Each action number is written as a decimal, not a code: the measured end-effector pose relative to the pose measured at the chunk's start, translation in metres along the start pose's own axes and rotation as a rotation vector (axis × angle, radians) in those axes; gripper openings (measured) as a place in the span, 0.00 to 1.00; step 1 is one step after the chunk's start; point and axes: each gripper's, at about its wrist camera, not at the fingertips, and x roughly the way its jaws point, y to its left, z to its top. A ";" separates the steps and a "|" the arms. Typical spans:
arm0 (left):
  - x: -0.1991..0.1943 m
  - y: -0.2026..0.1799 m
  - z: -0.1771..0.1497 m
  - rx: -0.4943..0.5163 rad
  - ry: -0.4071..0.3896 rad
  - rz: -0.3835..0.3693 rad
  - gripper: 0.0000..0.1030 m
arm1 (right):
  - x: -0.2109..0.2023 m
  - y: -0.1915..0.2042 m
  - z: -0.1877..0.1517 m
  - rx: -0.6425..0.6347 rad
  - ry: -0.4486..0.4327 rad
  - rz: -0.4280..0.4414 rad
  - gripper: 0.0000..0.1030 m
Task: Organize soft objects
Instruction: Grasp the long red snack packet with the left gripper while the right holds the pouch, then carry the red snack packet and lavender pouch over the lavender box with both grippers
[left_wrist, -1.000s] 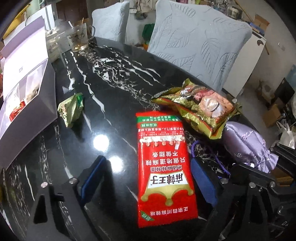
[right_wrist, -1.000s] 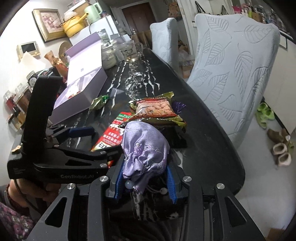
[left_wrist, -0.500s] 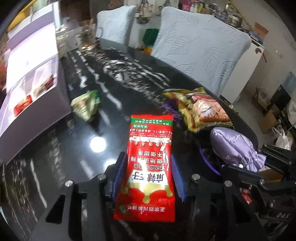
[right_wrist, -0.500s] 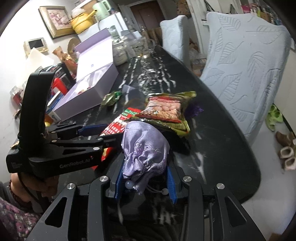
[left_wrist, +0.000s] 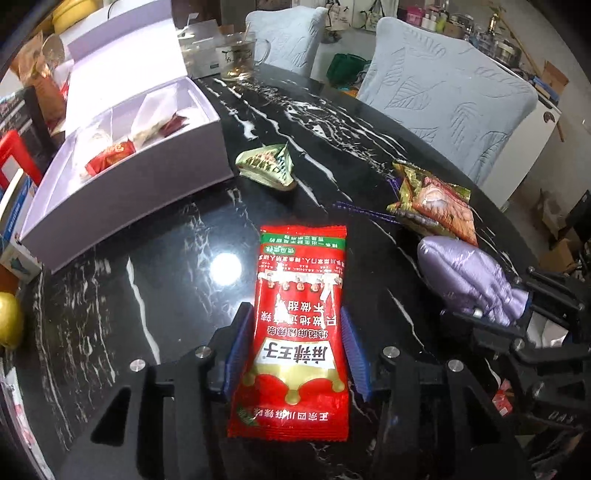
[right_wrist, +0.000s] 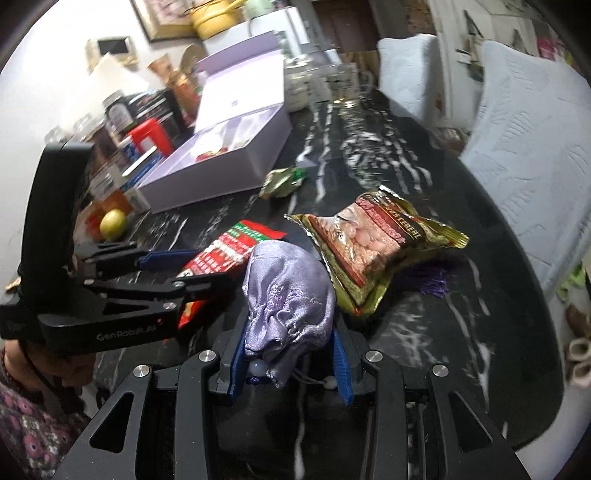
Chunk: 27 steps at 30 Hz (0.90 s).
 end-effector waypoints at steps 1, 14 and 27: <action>0.001 0.001 0.001 -0.001 -0.002 0.004 0.46 | 0.003 0.002 0.000 -0.004 0.006 0.002 0.37; 0.009 0.001 0.004 0.025 -0.033 0.009 0.71 | 0.014 0.020 -0.004 -0.085 0.014 -0.161 0.64; 0.001 0.014 0.006 -0.056 -0.050 -0.099 0.44 | 0.016 0.021 -0.004 -0.076 0.018 -0.116 0.40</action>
